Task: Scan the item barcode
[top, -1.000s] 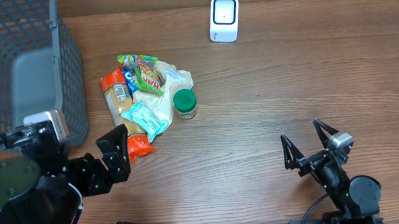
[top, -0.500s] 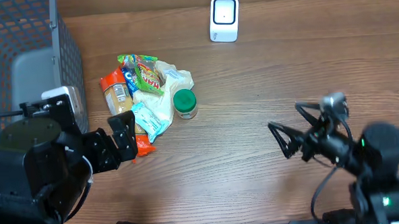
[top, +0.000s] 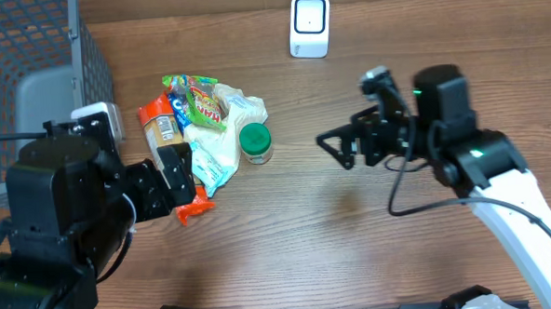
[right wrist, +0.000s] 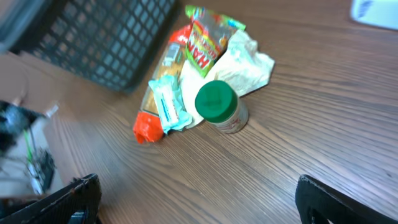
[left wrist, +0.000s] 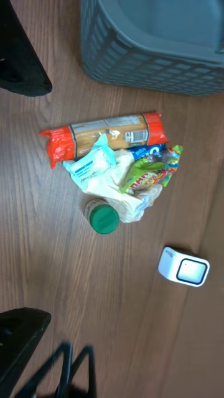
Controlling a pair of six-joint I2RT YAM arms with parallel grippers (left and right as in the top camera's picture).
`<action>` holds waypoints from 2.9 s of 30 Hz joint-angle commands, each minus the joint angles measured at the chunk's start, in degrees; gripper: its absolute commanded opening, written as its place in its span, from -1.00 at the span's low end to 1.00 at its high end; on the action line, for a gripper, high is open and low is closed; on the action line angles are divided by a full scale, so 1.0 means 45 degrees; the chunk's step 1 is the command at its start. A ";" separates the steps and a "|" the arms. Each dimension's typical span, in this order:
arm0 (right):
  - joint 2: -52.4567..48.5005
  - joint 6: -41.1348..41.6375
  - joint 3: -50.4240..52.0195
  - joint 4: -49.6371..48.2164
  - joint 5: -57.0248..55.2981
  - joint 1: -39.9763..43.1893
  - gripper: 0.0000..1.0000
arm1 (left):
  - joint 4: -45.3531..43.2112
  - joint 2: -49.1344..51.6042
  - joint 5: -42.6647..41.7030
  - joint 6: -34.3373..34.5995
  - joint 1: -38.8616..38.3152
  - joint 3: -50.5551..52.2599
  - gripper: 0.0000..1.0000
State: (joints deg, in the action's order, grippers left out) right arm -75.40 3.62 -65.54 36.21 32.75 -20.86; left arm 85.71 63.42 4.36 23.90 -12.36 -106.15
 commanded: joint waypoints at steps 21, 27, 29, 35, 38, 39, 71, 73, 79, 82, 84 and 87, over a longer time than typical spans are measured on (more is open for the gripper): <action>-0.1715 0.1341 -0.0539 -0.2948 -0.1685 -0.1792 0.91 | -0.0049 0.1467 0.0117 0.0029 -0.0034 0.0010 0.99; -0.2579 0.1350 -0.0549 -0.3036 -0.3050 -0.2492 0.82 | -0.0325 0.1982 0.0015 0.0180 -0.0034 0.0010 1.00; -0.2880 0.1447 -0.0578 -0.3133 -0.3784 -0.2861 0.80 | -0.0432 0.2181 0.0073 0.0175 -0.0029 0.0010 1.00; -0.3929 0.1598 -0.1797 -0.2307 -0.5591 -0.3725 0.75 | -0.0826 0.2608 0.1239 0.0165 -0.0015 0.0010 1.00; -0.4736 0.1642 -0.3089 -0.1297 -0.6363 -0.3852 0.73 | -0.0821 0.2633 0.2487 0.0170 -0.0015 0.0005 1.00; -0.5095 0.1637 -0.3599 -0.0952 -0.6509 -0.3852 0.73 | -0.0855 0.2633 0.2783 0.0175 -0.0015 0.0005 0.99; -0.8276 0.3177 -0.4643 -0.1447 -0.4964 -0.3954 0.75 | -0.0899 0.2647 0.2788 0.0170 -0.0010 0.0005 0.99; -0.8310 0.3172 -0.4643 -0.1520 -0.4959 -0.3959 0.76 | -0.0899 0.2647 0.2788 0.0170 -0.0010 0.0005 0.99; -0.8612 0.3211 -0.4643 -0.1758 -0.4775 -0.4099 0.75 | -0.0899 0.2647 0.2788 0.0165 -0.0010 0.0005 1.00; -0.8893 0.3269 -0.4643 -0.1889 -0.4784 -0.4303 0.75 | -0.0899 0.2647 0.2788 0.0170 -0.0010 0.0005 0.99; -0.9020 0.3264 -0.4643 -0.1928 -0.4862 -0.4444 0.75 | -0.0899 0.2652 0.2788 0.0170 -0.0010 0.0005 1.00; -0.9117 0.3410 -0.4643 -0.1928 -0.5411 -0.4541 0.75 | -0.0899 0.2652 0.2788 0.0165 -0.0010 0.0005 1.00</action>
State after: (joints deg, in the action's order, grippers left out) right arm -115.55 18.04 -85.91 27.92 10.20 -40.64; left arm 81.76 75.44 15.73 24.08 -12.36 -106.10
